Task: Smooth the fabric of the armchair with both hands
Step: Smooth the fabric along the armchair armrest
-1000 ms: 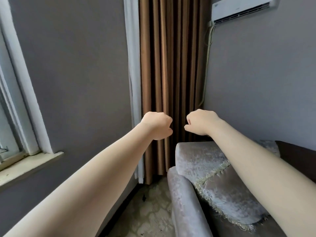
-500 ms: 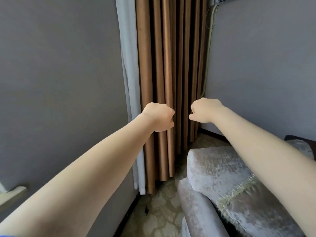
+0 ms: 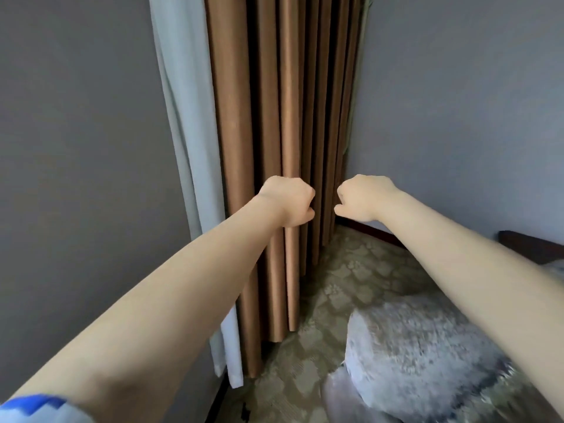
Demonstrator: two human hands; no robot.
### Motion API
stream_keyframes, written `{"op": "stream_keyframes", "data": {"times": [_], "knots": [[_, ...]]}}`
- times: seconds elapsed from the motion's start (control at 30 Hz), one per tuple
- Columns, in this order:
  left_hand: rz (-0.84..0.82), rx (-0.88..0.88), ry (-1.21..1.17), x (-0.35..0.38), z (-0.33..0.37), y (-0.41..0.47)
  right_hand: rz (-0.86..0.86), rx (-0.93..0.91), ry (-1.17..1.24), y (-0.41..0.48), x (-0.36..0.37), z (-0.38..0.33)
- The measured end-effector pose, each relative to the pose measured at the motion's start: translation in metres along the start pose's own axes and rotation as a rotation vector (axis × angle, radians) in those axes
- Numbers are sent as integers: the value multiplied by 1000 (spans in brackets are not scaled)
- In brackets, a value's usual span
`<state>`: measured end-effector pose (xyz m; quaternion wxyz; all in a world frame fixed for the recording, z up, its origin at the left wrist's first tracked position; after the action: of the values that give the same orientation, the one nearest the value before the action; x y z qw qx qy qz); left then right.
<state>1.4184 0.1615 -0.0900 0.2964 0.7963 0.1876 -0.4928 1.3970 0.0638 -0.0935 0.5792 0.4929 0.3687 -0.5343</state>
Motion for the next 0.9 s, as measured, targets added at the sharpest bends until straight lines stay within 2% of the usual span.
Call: {"op": "stream_keyframes", "data": {"times": [0.17, 0.33, 0.43, 0.53, 0.73, 0.9], "knots": [[33, 177, -16, 51, -13, 83, -51, 152, -64, 68, 53, 31], [64, 406, 0, 90, 7, 156, -82, 386, 13, 95, 93, 82], [-9, 510, -81, 118, 35, 187, -142, 501, 76, 77, 130, 110], [-54, 694, -60, 147, 81, 205, -259, 659, 127, 42, 172, 147], [-17, 936, -143, 180, 171, 264, -374, 1003, 184, -24, 248, 240], [43, 1085, -89, 201, 243, 317, -417, 1237, 214, -61, 304, 305]]}}
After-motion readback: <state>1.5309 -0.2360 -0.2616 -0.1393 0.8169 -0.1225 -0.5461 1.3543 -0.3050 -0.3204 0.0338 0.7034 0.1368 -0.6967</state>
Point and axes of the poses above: each hand's wrist, its own y-axis towards the middle knuckle, its own x-axis out of the palm, z = x × y, the point moved 9 cm from there along y, towards the middle knuckle, and after that the axes turned 1 degree about z, right-handed, at the moved point
